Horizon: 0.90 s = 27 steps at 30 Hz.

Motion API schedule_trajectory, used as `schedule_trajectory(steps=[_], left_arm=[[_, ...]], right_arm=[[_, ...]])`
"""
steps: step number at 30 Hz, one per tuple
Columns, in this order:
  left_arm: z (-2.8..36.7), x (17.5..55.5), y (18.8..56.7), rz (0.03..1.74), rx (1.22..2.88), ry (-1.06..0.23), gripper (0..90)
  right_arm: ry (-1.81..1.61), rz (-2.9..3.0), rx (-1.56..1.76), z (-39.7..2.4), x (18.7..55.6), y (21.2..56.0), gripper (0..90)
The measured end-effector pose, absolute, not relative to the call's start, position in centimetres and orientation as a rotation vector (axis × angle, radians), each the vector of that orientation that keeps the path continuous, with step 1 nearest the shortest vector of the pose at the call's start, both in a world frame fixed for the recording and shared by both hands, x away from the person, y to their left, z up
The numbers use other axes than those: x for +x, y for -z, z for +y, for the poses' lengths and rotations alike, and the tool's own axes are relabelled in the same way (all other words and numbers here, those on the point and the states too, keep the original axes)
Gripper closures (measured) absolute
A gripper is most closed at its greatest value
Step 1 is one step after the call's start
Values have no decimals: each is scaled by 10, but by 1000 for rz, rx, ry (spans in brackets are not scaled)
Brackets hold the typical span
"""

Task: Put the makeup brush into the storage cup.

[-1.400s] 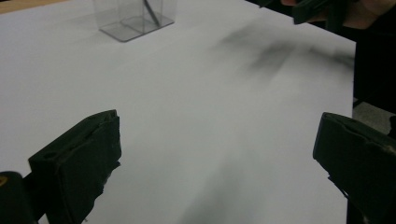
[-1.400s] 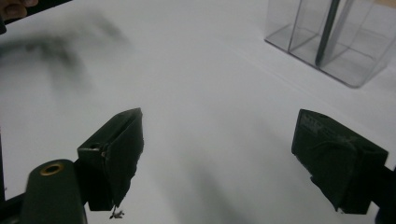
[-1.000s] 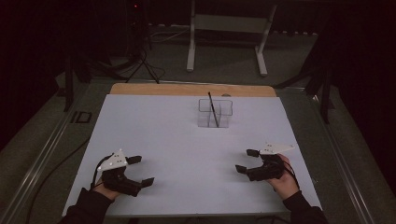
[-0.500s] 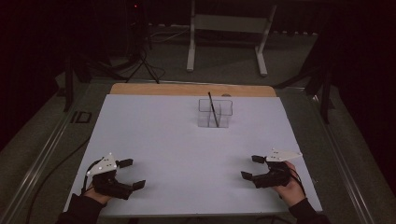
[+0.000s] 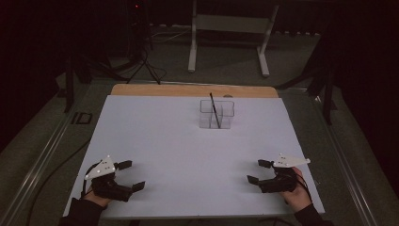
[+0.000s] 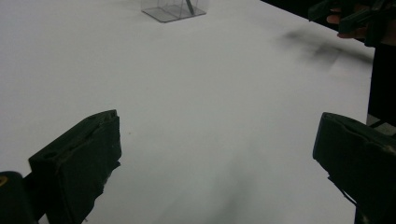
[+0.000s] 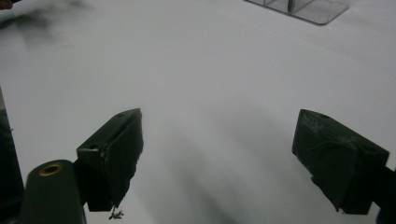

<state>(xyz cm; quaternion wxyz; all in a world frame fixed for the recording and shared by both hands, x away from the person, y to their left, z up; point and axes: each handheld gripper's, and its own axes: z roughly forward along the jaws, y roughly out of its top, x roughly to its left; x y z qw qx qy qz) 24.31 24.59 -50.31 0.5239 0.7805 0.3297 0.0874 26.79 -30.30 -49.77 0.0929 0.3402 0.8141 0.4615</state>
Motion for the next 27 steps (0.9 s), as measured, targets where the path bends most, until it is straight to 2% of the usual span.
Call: schedule_trajectory(steps=[27], left_arm=[[243, 241, 503, 779, 1857, -213, 23]], right_arm=[[-1376, 2450, 979, -297, 268, 502, 162]])
